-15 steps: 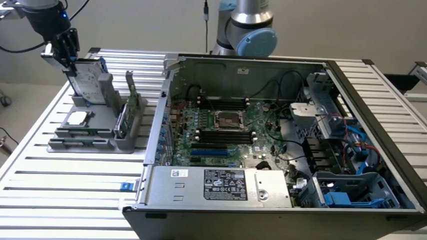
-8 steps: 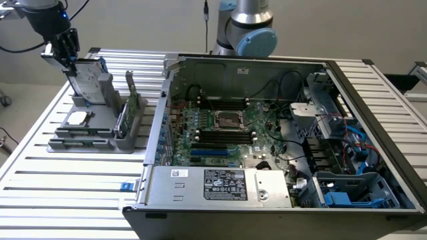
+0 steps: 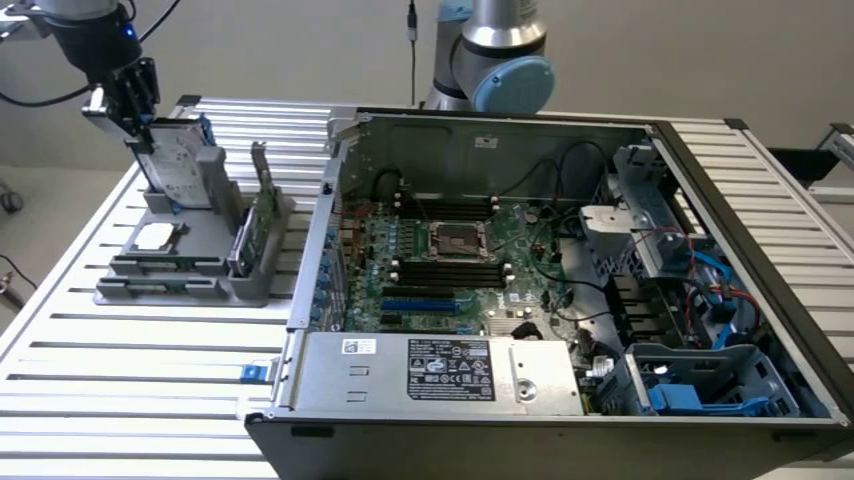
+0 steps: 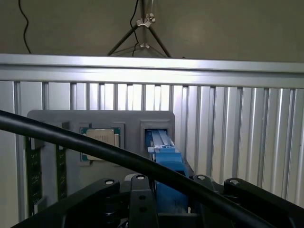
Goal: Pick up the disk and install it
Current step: 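Pick up the disk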
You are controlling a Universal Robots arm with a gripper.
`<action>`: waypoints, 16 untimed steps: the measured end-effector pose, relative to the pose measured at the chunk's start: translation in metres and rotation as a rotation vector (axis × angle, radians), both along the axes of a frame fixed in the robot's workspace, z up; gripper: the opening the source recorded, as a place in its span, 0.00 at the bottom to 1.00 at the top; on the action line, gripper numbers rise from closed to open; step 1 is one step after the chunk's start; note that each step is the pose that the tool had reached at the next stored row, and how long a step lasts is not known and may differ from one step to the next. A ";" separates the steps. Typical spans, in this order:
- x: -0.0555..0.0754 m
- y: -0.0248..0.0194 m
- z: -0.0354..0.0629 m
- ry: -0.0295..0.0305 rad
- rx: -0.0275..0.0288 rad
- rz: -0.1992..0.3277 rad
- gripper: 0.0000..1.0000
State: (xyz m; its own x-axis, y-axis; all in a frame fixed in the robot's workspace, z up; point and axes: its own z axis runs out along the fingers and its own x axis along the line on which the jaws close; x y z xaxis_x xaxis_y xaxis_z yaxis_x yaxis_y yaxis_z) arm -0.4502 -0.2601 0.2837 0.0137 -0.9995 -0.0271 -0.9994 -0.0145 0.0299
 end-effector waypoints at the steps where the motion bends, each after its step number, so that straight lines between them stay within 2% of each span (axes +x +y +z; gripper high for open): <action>1: 0.000 0.0000 -0.0002 0.0000 -0.0004 -0.002 0.33; 12: 0.000 0.0000 -0.0005 -0.0007 -0.0012 -0.005 0.33; 16: -0.001 0.0000 -0.0004 -0.0006 -0.0051 -0.008 0.33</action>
